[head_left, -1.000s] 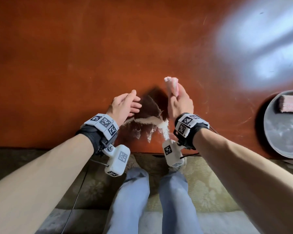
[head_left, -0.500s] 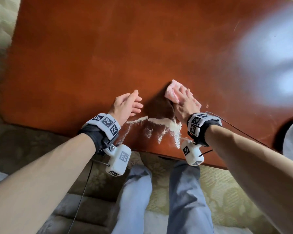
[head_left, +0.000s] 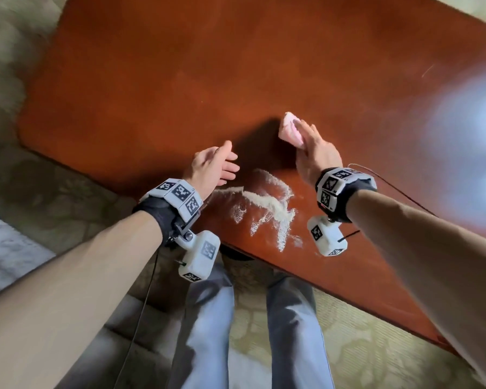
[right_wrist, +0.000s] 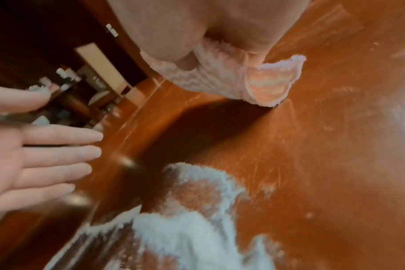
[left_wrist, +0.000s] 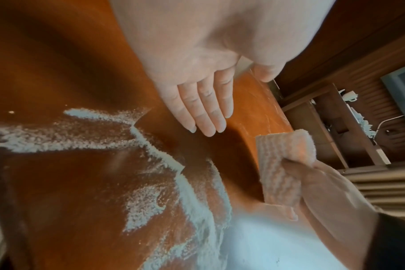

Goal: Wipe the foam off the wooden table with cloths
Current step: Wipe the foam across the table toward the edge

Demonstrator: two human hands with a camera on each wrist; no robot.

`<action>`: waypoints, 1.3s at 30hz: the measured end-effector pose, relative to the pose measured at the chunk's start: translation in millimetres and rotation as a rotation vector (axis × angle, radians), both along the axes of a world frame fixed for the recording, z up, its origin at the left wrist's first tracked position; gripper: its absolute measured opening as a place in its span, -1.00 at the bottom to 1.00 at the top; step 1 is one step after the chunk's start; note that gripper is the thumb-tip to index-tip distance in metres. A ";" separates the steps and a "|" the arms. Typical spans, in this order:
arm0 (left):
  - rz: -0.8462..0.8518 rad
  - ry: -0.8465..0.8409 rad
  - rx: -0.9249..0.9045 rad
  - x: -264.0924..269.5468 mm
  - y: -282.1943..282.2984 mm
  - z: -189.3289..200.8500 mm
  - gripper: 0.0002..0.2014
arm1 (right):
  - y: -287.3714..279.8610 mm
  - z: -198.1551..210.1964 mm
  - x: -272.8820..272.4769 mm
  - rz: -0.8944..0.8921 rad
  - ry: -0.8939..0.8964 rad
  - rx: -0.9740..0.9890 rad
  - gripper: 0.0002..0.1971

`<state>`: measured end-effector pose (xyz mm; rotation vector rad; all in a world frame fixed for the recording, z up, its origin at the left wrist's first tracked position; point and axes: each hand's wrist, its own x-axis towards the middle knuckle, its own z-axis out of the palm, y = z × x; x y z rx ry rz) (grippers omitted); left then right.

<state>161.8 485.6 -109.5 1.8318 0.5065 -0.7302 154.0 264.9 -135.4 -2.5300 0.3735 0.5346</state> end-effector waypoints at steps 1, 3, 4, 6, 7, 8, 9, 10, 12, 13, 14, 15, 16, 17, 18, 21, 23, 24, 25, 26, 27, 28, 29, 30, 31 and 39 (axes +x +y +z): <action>0.013 0.002 0.010 -1.8 0.9 -0.7 -0.54 | 0.1 -5.3 0.6 0.097 0.010 -0.026 -0.43; 0.043 0.008 0.026 -5.0 0.9 -1.6 -0.53 | 3.3 -15.3 -7.7 0.264 0.009 0.002 -0.47; 0.055 0.010 0.032 -6.4 0.7 -1.7 -0.52 | 6.8 -15.6 -15.1 0.327 0.026 0.053 -0.48; 0.070 0.007 0.034 -7.7 -1.2 -0.5 -0.51 | 12.6 -14.1 -31.9 0.451 0.072 0.162 -0.51; 0.075 0.005 0.033 -7.8 -3.0 0.2 -0.51 | 13.9 -10.3 -39.0 0.511 0.104 0.194 -0.51; 0.078 0.002 0.033 -7.6 -4.8 0.7 -0.51 | 14.9 -7.0 -45.2 0.567 0.130 0.194 -0.49; 0.080 0.001 0.032 -7.5 -7.1 1.6 -0.51 | 14.3 -3.6 -49.3 0.597 0.128 0.179 -0.47; 0.082 0.002 0.030 -7.3 -9.9 3.2 -0.51 | 13.3 -0.7 -50.6 0.580 0.104 0.163 -0.47; 0.094 0.003 0.014 -5.4 -13.5 7.1 -0.51 | 12.8 3.8 -45.4 0.440 0.031 0.172 -0.49; 0.107 0.001 0.003 -4.3 -13.7 9.0 -0.52 | 13.4 4.5 -39.5 0.371 -0.003 0.184 -0.50; 0.120 -0.004 -0.006 -3.5 -12.4 10.5 -0.52 | 15.2 7.0 -31.1 0.316 -0.032 0.176 -0.49; 0.128 -0.013 -0.007 -3.3 -9.6 11.7 -0.52 | 17.2 7.5 -21.8 0.286 -0.056 0.154 -0.49; 0.132 -0.022 0.000 -3.4 -6.8 12.5 -0.52 | 19.4 9.4 -12.0 0.280 -0.071 0.124 -0.49; 0.140 -0.031 0.010 -4.9 -0.7 13.3 -0.51 | 24.1 11.2 -2.6 0.304 -0.081 0.105 -0.49; 0.148 -0.041 0.019 -7.4 6.2 14.0 -0.52 | 30.7 12.5 5.8 0.339 -0.085 0.095 -0.50; 0.185 -0.055 0.029 -15.3 29.9 14.7 -0.53 | 57.2 13.1 26.0 0.461 -0.102 0.106 -0.50; 0.226 -0.052 0.037 -21.0 47.1 13.5 -0.53 | 77.2 1.6 33.3 0.535 -0.057 0.111 -0.51; 0.250 -0.052 0.043 -23.9 55.8 11.4 -0.53 | 86.5 -6.1 35.4 0.572 -0.036 0.103 -0.51; 0.270 -0.052 0.048 -27.5 64.2 9.1 -0.53 | 95.1 -14.0 35.6 0.613 -0.018 0.093 -0.50; 0.286 -0.051 0.051 -31.0 71.7 6.8 -0.53 | 103.3 -19.4 34.3 0.653 0.005 0.084 -0.49; 0.303 -0.047 0.053 -35.7 80.1 3.7 -0.53 | 112.6 -25.0 32.2 0.703 0.027 0.083 -0.49; 0.312 -0.044 0.052 -39.4 84.9 0.5 -0.53 | 118.9 -26.8 29.3 0.743 0.057 0.093 -0.49; 0.316 -0.042 0.051 -42.3 88.1 -2.1 -0.53 | 123.3 -28.3 25.9 0.772 0.083 0.122 -0.50; 0.330 -0.041 0.049 -45.8 92.4 -4.8 -0.53 | 129.1 -26.0 21.7 0.801 0.094 0.148 -0.50; 0.345 -0.039 0.044 -48.6 96.0 -6.9 -0.53 | 134.2 -26.6 17.4 0.838 0.093 0.164 -0.51; 0.463 -0.051 -0.001 -70.3 101.6 -12.7 -0.56 | 96.8 -6.9 -4.4 1.333 0.250 0.075 -0.41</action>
